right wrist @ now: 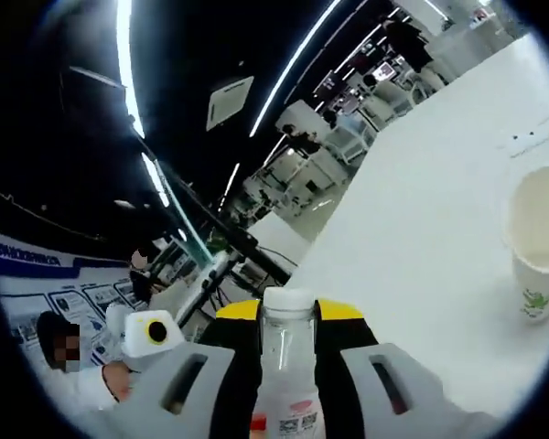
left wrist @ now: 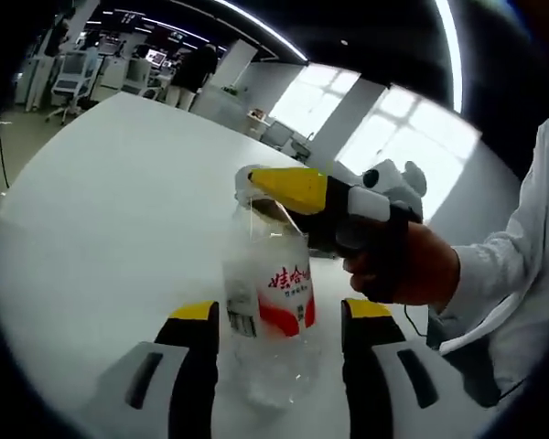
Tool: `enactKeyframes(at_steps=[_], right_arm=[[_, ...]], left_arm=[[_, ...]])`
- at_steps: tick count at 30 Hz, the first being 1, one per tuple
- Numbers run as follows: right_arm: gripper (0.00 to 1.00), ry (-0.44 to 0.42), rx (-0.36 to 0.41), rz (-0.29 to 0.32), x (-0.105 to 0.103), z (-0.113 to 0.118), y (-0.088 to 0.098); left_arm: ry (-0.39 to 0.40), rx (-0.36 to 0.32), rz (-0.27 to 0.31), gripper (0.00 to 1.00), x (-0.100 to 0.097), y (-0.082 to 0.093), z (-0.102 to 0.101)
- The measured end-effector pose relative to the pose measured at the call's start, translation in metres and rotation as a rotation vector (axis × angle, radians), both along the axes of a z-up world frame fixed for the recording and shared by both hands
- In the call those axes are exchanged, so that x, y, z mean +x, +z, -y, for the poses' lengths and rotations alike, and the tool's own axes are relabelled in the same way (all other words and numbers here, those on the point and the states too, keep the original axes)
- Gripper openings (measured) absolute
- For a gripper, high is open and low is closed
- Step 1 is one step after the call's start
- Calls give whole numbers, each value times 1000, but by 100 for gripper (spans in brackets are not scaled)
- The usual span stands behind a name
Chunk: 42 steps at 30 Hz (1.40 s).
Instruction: Arrange the tabletop items into an orderly group along one side of the table until the central work area is clear of visible clutter.
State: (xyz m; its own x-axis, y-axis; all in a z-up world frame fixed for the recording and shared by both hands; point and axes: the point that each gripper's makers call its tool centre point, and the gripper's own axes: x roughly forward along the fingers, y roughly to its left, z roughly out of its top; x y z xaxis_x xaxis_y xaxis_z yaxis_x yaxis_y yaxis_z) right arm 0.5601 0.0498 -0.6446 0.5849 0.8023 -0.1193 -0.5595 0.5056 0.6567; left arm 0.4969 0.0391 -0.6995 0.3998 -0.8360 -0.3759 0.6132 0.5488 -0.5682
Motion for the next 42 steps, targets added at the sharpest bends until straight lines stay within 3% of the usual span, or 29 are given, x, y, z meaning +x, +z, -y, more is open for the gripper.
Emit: enactKeyframes(at_steps=[8, 10, 11, 12, 16, 21, 29, 37, 42], right_arm=[[19, 182, -41, 114, -30, -3, 20], [19, 217, -54, 138, -36, -1, 23], [19, 221, -56, 138, -37, 0, 24], [19, 225, -65, 144, -38, 1, 24], [19, 247, -89, 178, -40, 5, 29], [19, 282, -167, 260, -38, 10, 35], [19, 256, -226, 320, -25, 34, 42], [19, 221, -313, 411, -8, 55, 51], [19, 199, -364, 478, 6, 62, 57]], left_arm=[[-98, 11, 56, 41, -10, 0, 7], [-144, 26, 105, 41, -14, 2, 10], [-162, 30, 131, 41, -14, 3, 12], [-157, 29, 109, 41, -16, 2, 12], [-175, 48, 144, 40, -13, 5, 20], [-188, 55, 176, 40, -6, 6, 31], [-226, 72, 236, 40, 18, 11, 56], [-285, 106, 294, 40, 42, 18, 77], [-277, 92, 317, 40, 60, 22, 85]])
